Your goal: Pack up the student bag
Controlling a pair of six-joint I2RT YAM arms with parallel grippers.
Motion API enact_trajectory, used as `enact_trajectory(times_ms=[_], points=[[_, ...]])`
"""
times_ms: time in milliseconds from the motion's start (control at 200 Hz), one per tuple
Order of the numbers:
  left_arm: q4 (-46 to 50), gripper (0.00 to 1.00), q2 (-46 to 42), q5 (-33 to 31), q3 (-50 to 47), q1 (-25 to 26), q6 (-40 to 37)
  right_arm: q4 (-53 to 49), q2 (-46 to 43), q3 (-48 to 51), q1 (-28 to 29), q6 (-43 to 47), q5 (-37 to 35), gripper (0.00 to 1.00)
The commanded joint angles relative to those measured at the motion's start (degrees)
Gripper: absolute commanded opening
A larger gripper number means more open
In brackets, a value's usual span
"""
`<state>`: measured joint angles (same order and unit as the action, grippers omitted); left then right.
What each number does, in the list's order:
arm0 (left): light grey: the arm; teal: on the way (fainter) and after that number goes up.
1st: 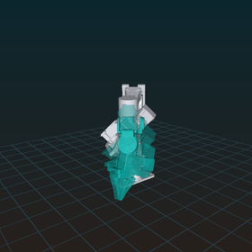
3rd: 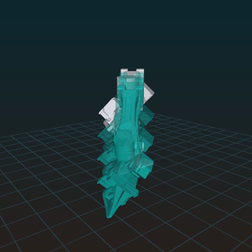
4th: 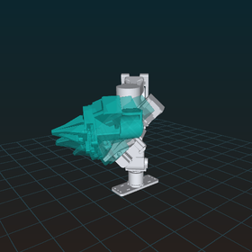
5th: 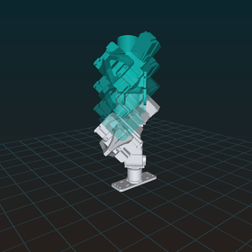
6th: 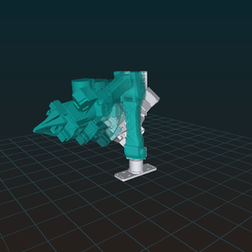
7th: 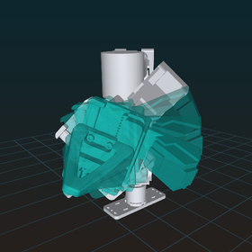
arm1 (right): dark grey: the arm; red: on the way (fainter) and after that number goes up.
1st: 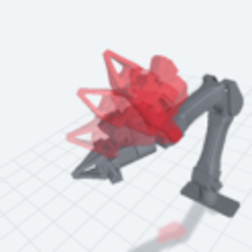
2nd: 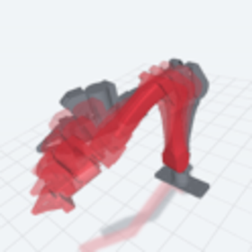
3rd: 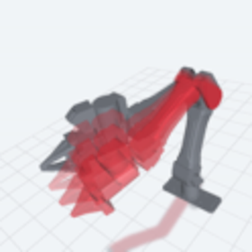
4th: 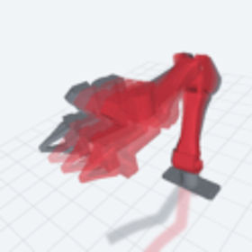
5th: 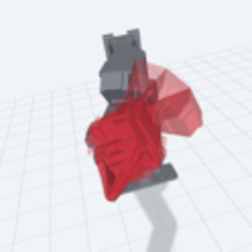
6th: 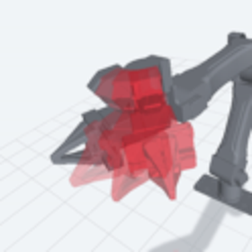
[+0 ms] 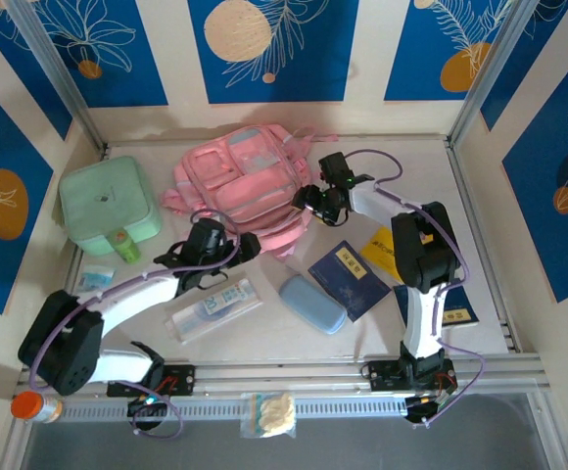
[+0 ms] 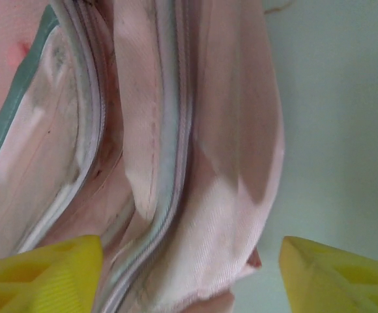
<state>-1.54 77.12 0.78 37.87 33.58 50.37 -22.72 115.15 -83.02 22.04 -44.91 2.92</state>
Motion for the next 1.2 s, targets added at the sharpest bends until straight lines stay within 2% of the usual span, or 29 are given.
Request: enact_trajectory(times_ms=[0, 110, 235, 330, 435, 580, 715, 950, 1040, 1095, 1196], points=[[-7.7, 0.99, 4.5, -1.4, 1.8, 0.5, 1.3, -1.8, 2.4, -3.4, -0.3, -0.1, 2.5, 0.62], [-13.3, 1.00, 8.5, -2.0, 2.1, 0.6, 0.1, -1.2, 3.1, -4.1, -0.5, 0.1, 2.8, 0.49], [-15.0, 0.99, 13.3, -2.2, 4.9, 0.6, -1.2, -0.7, 3.0, -4.4, -0.9, -0.1, 3.3, 0.27], [-20.7, 1.00, 15.6, -2.3, 4.7, 0.7, -2.0, 0.3, 1.8, -4.3, -1.1, 0.7, 5.6, 0.17], [-23.7, 0.99, 17.2, -3.6, 4.8, 0.6, -2.6, 0.1, -0.7, -3.7, -0.8, 1.2, 5.8, 0.00], [-21.8, 0.99, 17.7, -6.9, 6.5, 0.4, -3.9, 1.4, -6.1, -0.8, -1.1, 0.5, 7.0, 0.00], [-20.1, 0.99, 17.7, -7.2, 9.5, -1.5, -6.6, 1.5, -12.2, 2.6, 0.2, 0.3, 7.5, 0.00], [-14.5, 0.99, 15.8, -6.8, 15.0, -6.5, -9.5, 2.6, -22.8, 10.8, 7.2, -5.3, 2.5, 0.00], [-11.8, 1.00, 14.8, -7.9, 15.9, -8.8, -10.2, 8.3, -21.5, 12.8, 11.9, -8.1, 1.8, 0.00], [-9.9, 0.99, 15.1, -7.2, 17.1, -10.7, -10.6, 8.4, -17.5, 10.1, 13.9, -9.5, 0.5, 0.00], [-7.3, 1.00, 15.5, -3.6, 19.2, -14.1, -11.4, 11.5, -10.7, 5.2, 17.2, -11.9, 2.5, 0.00]])
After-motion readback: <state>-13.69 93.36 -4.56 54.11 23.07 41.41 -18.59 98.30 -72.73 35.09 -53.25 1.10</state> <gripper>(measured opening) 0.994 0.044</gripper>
